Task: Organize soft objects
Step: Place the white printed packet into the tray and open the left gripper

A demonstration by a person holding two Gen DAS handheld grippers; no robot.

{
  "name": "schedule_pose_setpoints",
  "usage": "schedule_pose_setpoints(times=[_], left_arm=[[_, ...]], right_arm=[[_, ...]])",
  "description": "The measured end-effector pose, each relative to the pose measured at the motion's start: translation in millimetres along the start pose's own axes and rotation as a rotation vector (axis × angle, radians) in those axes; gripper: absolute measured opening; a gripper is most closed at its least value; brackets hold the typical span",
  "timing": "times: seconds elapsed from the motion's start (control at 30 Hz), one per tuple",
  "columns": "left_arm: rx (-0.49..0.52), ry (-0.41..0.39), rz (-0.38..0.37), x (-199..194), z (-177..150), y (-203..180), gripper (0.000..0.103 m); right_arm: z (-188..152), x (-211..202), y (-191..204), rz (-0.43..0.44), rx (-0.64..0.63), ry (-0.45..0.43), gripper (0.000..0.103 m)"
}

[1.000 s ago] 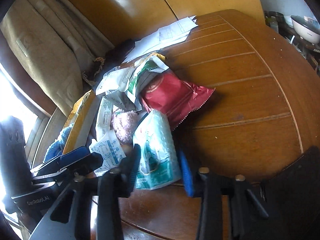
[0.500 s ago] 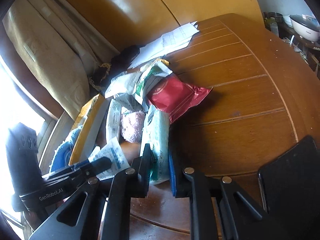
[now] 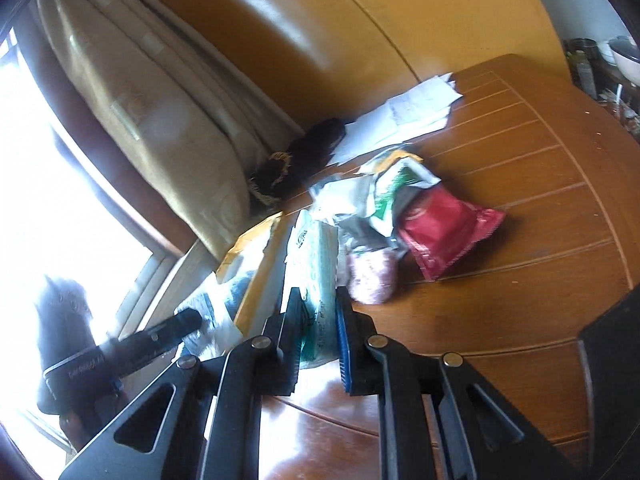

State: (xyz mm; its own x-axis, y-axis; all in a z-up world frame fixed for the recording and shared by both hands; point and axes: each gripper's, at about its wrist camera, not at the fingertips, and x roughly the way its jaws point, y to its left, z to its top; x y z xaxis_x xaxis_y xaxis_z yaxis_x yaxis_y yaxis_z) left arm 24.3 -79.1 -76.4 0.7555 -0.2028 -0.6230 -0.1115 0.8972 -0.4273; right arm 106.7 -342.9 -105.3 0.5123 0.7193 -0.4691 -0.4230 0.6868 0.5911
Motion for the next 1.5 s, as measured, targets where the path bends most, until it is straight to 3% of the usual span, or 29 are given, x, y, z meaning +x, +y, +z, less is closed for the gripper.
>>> schedule_pose_setpoints(times=[0.43, 0.8, 1.03, 1.2, 1.23, 1.33, 1.5], left_arm=[[-0.164, -0.097, 0.116, -28.4, 30.7, 90.0, 0.040], [-0.224, -0.050, 0.198, 10.5, 63.6, 145.5, 0.040], [-0.245, 0.022, 0.239, 46.7, 73.8, 164.7, 0.041], [-0.223, 0.040, 0.267, 53.6, 69.1, 162.6, 0.049], [-0.215, 0.038, 0.263, 51.6, 68.7, 160.1, 0.055], [-0.212, 0.016, 0.223, 42.6, 66.3, 152.7, 0.073], [-0.203, -0.069, 0.224, 18.1, 54.1, 133.4, 0.078]], right_arm=[[5.9, 76.0, 66.8, 0.128, -0.092, 0.155, 0.015], [32.2, 182.2, 102.6, 0.070, -0.150, 0.286, 0.015], [38.3, 237.6, 113.4, 0.013, -0.208, 0.355, 0.015], [28.0, 250.0, 110.0, -0.028, -0.226, 0.380, 0.017], [27.2, 249.3, 110.1, -0.033, -0.233, 0.372, 0.018], [27.3, 243.2, 110.9, -0.030, -0.237, 0.359, 0.033], [32.5, 201.2, 114.9, 0.020, -0.243, 0.272, 0.056]])
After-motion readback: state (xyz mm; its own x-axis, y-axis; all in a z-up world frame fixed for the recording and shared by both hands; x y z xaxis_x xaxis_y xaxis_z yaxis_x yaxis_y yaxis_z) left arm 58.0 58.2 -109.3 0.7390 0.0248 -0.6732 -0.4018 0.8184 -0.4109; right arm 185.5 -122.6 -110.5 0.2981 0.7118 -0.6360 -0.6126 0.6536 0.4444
